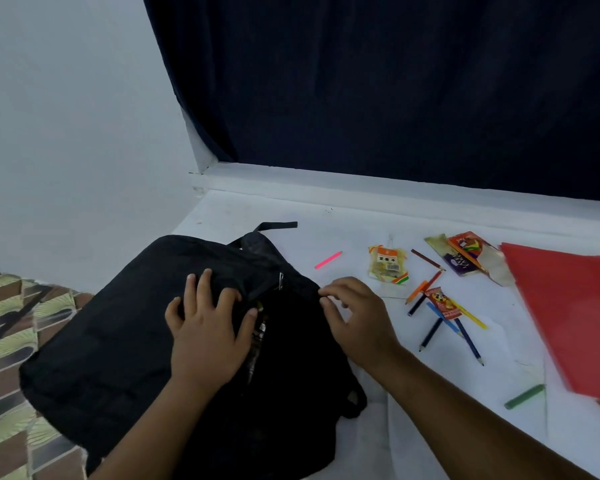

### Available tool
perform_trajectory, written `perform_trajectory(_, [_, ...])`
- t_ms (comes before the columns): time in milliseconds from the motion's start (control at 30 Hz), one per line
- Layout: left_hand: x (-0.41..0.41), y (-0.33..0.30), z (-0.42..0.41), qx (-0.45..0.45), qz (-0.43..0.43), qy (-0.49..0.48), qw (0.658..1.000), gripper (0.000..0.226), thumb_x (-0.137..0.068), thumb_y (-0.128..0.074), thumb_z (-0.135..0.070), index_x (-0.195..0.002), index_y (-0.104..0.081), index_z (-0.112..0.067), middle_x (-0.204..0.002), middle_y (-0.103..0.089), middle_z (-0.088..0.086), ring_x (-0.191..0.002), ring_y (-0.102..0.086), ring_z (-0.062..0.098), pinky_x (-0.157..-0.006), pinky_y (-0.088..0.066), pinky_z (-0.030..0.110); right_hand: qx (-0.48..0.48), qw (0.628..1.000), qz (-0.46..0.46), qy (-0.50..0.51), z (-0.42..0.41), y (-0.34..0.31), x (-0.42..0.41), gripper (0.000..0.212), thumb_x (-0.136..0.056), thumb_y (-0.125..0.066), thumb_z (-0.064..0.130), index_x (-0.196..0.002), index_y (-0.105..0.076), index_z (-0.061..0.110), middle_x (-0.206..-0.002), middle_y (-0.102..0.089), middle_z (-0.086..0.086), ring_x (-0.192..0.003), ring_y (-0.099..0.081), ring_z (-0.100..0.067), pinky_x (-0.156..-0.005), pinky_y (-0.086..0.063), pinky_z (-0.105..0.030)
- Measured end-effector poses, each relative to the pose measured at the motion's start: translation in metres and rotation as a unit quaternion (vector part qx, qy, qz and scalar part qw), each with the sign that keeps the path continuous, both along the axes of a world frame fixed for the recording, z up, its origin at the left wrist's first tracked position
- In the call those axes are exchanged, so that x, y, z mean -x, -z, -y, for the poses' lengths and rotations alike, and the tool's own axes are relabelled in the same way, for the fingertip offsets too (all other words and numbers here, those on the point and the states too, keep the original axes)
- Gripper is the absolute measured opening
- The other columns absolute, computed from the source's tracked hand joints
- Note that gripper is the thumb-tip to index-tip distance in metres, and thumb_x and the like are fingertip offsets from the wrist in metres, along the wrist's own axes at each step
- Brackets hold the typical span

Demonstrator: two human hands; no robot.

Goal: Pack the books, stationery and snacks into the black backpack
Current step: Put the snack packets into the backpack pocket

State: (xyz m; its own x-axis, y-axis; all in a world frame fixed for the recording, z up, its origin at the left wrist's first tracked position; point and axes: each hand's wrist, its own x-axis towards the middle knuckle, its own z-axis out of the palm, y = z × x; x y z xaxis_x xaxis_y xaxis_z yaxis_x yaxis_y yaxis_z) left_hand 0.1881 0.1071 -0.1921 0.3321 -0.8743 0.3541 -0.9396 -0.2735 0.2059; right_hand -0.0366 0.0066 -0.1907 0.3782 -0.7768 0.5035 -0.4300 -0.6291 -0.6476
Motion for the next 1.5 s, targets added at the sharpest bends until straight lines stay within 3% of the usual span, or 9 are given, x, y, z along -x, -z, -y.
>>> perform_trajectory(100, [0.000, 0.001, 0.001, -0.010, 0.025, -0.009, 1.000, 0.044, -0.093, -0.033, -0.060, -0.107, -0.058, -0.026, -0.156, -0.036, 0.019, -0.150, -0.021, 0.037, -0.113, -0.015, 0.056, -0.023, 0.998, -0.038, 0.051, 0.033, 0.012, 0.025, 0.024, -0.097, -0.055, 0.017, -0.117, -0.067, 0.011, -0.121, -0.061, -0.002, -0.115, -0.056, -0.017, -0.095, -0.047, -0.024])
perform_trajectory(267, [0.000, 0.001, 0.000, -0.015, 0.029, -0.015, 0.999, 0.042, -0.093, -0.035, -0.059, -0.106, -0.059, -0.027, -0.155, -0.038, 0.016, -0.150, -0.022, 0.034, -0.113, -0.017, 0.055, -0.152, 0.942, -0.268, 0.136, 0.085, 0.029, 0.055, 0.051, -0.098, -0.058, 0.024, -0.145, -0.039, 0.017, -0.159, -0.023, -0.009, -0.142, -0.027, -0.030, -0.108, -0.038, -0.044])
perform_trajectory(400, [0.000, 0.000, 0.000, -0.010, 0.026, -0.019, 0.999, 0.040, -0.092, -0.036, -0.059, -0.104, -0.059, -0.029, -0.156, -0.038, 0.015, -0.151, -0.022, 0.031, -0.113, -0.017, 0.053, -0.170, 0.913, -0.342, 0.143, 0.105, 0.032, 0.062, 0.064, -0.098, -0.057, 0.032, -0.151, -0.026, 0.015, -0.157, -0.026, -0.010, -0.136, -0.030, -0.034, -0.104, -0.039, -0.047])
perform_trajectory(500, [0.000, -0.001, 0.000, -0.006, 0.024, -0.019, 1.000, 0.038, -0.092, -0.037, -0.058, -0.104, -0.058, -0.030, -0.157, -0.037, 0.013, -0.152, -0.021, 0.030, -0.113, -0.017, 0.052, -0.154, 0.910, -0.356, 0.144, 0.111, 0.033, 0.065, 0.063, -0.095, -0.060, 0.034, -0.149, -0.033, 0.017, -0.146, -0.036, -0.009, -0.128, -0.036, -0.032, -0.101, -0.041, -0.044])
perform_trajectory(700, [-0.001, -0.002, -0.001, 0.004, 0.019, -0.018, 1.000, 0.034, -0.091, -0.039, -0.058, -0.103, -0.058, -0.032, -0.157, -0.038, 0.010, -0.151, -0.023, 0.028, -0.112, -0.017, 0.049, -0.080, 0.948, -0.259, 0.167, 0.111, 0.036, 0.068, 0.028, -0.099, -0.047, 0.017, -0.117, -0.067, 0.011, -0.117, -0.061, -0.012, -0.108, -0.051, -0.033, -0.086, -0.045, -0.042])
perform_trajectory(867, [-0.001, -0.002, -0.003, 0.007, 0.013, -0.014, 1.000, 0.031, -0.091, -0.041, -0.057, -0.103, -0.057, -0.033, -0.157, -0.037, 0.009, -0.151, -0.022, 0.027, -0.113, -0.016, 0.048, -0.152, 0.937, -0.280, 0.147, 0.108, 0.036, 0.064, 0.043, -0.094, -0.059, 0.031, -0.133, -0.055, 0.014, -0.131, -0.055, -0.009, -0.119, -0.048, -0.030, -0.094, -0.047, -0.041])
perform_trajectory(1100, [-0.002, -0.003, -0.004, 0.013, -0.001, -0.006, 1.000, 0.034, -0.089, -0.040, -0.058, -0.102, -0.058, -0.033, -0.157, -0.038, 0.010, -0.151, -0.022, 0.027, -0.114, -0.015, 0.048, -0.101, 0.966, -0.179, 0.156, 0.104, 0.029, 0.060, 0.027, -0.092, -0.060, 0.014, -0.118, -0.069, 0.016, -0.111, -0.071, -0.009, -0.102, -0.060, -0.028, -0.087, -0.048, -0.039])
perform_trajectory(1300, [-0.003, -0.001, -0.004, 0.018, -0.011, 0.000, 1.000, 0.031, -0.087, -0.043, -0.059, -0.099, -0.058, -0.035, -0.156, -0.038, 0.010, -0.151, -0.023, 0.028, -0.114, -0.017, 0.049, -0.160, 0.918, -0.286, 0.222, 0.095, 0.027, 0.064, 0.057, -0.087, -0.070, 0.043, -0.134, -0.053, 0.014, -0.124, -0.065, -0.009, -0.116, -0.052, -0.032, -0.093, -0.041, -0.042])
perform_trajectory(1500, [-0.004, -0.003, -0.005, 0.020, -0.023, 0.009, 1.000, 0.028, -0.088, -0.042, -0.059, -0.094, -0.058, -0.037, -0.156, -0.039, 0.012, -0.151, -0.022, 0.029, -0.115, -0.016, 0.051, -0.139, 0.977, -0.099, 0.131, 0.074, 0.013, 0.051, 0.041, -0.087, -0.072, 0.012, -0.124, -0.056, 0.021, -0.122, -0.060, -0.004, -0.110, -0.059, -0.025, -0.090, -0.048, -0.034])
